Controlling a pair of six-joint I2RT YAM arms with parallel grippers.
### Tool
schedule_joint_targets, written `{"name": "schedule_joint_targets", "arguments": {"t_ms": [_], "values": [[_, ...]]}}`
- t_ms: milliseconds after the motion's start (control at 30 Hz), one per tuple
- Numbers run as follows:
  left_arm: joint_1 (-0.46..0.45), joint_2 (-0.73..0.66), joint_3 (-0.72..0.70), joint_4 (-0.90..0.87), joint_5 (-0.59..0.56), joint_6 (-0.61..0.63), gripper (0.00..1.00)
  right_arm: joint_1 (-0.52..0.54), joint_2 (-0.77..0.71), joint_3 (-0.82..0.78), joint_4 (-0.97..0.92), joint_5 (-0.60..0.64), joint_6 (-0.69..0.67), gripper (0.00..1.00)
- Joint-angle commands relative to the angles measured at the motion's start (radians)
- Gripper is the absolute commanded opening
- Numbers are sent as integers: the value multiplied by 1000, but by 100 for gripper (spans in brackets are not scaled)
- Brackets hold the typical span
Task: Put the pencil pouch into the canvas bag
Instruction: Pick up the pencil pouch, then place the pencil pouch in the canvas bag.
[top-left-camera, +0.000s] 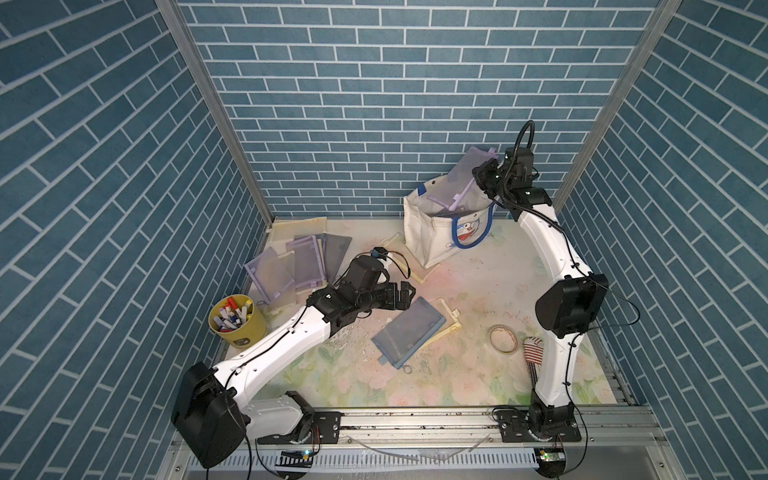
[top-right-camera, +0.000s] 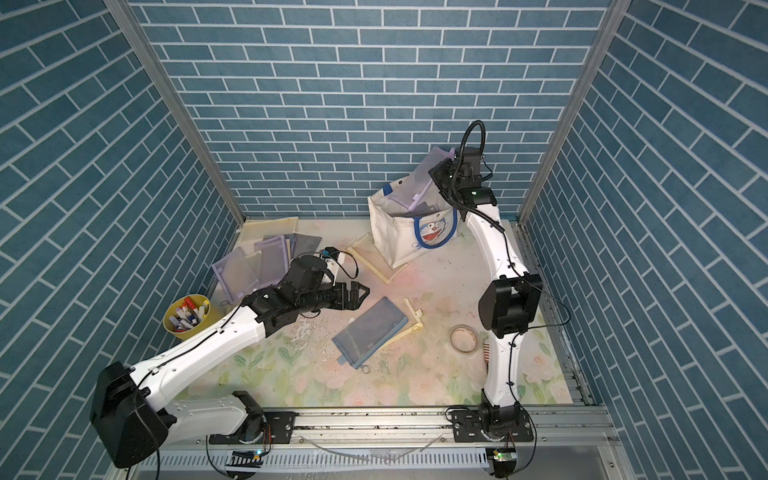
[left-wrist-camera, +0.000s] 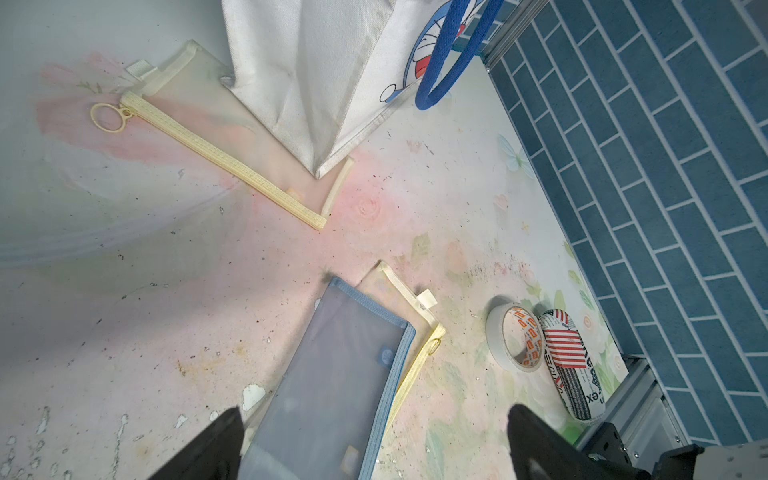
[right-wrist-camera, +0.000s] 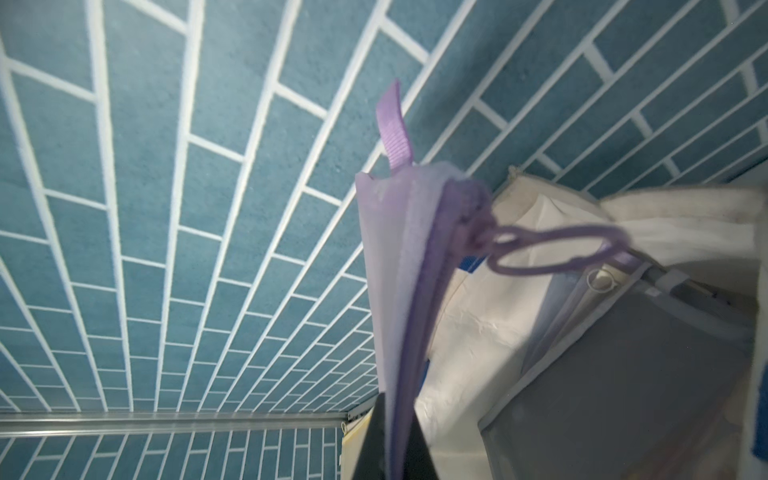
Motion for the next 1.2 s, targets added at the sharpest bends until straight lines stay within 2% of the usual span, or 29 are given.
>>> {"name": "schedule_joint_targets", "arguments": {"t_ms": [0,233,433,767,1167], "values": [[-2,-27,-14,-12,-8,7,99,-2,47,80,-32,86,35,0],[-2,-35,-17,-8,-16,9,99,13,105,42,-40,120,36,0],[0,-30,-14,-14,-9,5,99,43,121,-30,2,97,36,0],[0,-65,-42,-26,-29,-6,99,80,89,-146,16,130,55,1],[0,-78,-56,-29,-51,-16,99,80,-12,-111,-99,158,-68,55]]}}
